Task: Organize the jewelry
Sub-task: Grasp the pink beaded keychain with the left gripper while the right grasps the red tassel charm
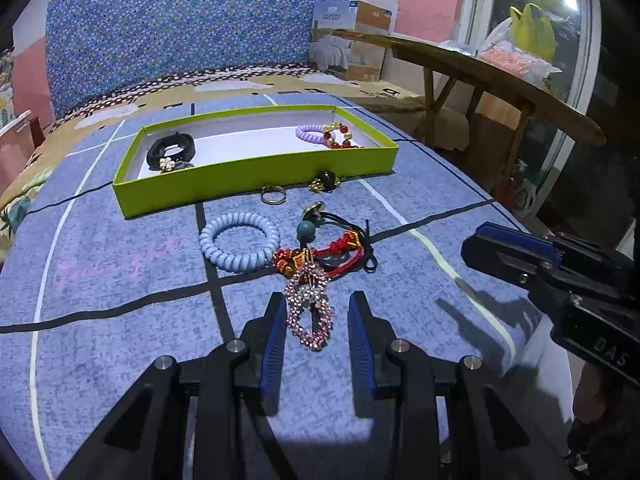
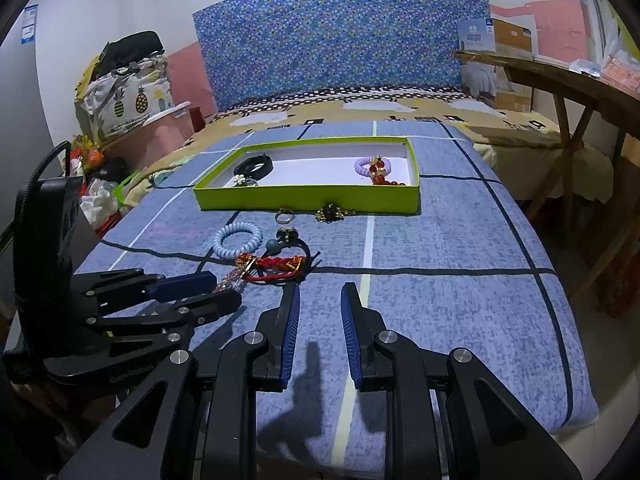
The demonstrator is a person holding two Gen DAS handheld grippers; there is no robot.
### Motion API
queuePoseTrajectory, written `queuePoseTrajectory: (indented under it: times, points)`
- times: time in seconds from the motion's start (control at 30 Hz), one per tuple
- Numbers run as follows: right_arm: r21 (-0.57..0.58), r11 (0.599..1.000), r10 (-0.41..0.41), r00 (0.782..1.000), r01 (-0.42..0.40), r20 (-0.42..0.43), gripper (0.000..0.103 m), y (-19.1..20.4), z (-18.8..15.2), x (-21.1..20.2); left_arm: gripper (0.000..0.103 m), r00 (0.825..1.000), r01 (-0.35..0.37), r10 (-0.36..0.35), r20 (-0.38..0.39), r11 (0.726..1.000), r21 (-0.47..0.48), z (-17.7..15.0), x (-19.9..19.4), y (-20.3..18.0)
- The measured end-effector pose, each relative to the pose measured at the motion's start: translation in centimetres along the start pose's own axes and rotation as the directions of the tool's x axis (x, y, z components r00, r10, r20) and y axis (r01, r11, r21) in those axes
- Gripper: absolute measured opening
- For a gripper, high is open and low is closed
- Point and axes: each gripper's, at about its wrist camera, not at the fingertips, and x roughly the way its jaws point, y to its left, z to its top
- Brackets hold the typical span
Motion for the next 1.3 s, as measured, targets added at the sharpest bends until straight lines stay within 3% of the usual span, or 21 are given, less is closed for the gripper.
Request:
queuePoseTrajectory:
  times: [0.17, 0.2, 0.3, 0.77, 1.13, 1.23, 1.3]
  points:
    - [0.005, 1.0, 0.008, 1.0, -0.008, -0.008, 0.022, -0.2, 0.3, 0.8, 0.032, 1.0, -0.025, 0.025, -0.002, 1.0, 0.013, 0.1, 0.5, 0.0]
    - [0.006, 1.0, 0.009, 1.0, -0.009, -0.01, 0.022, -0.2, 0.3, 1.0, 0.025, 1.0, -0.029, 0.029, -0.001, 0.999, 0.014, 0.1, 0.6, 0.0]
    - [0.007, 1.0, 0.014, 1.0, -0.014, -0.016, 0.022, -0.2, 0.6, 1.6, 0.015, 0.999, -0.037, 0.037, 0.001, 0.999, 0.015, 0.1, 0.6, 0.2]
    - [-0.039, 0.997, 0.067, 0.997, -0.068, -0.047, 0.022, 0.3, 3.2, 5.5, 0.015, 0.999, -0.03, 0.031, 0.042, 0.999, -0.041, 0.3, -1.2, 2.8]
    - [-0.146, 0.983, 0.08, 0.977, -0.11, -0.196, 0.021, 1.1, 4.0, 10.4, 0.015, 0.998, -0.04, 0.043, 0.053, 0.997, -0.063, 0.6, -1.3, 4.3]
    - [-0.182, 0.978, 0.061, 0.977, -0.099, -0.204, 0.004, 1.5, 4.1, 10.5, 0.015, 0.998, -0.038, 0.041, 0.053, 0.997, -0.065, 0.7, -1.2, 4.5]
    - [-0.19, 0.978, 0.051, 0.979, -0.089, -0.198, 0.004, 1.6, 4.1, 10.3, 0.015, 0.998, -0.036, 0.039, 0.052, 0.997, -0.067, 0.8, -1.1, 4.5]
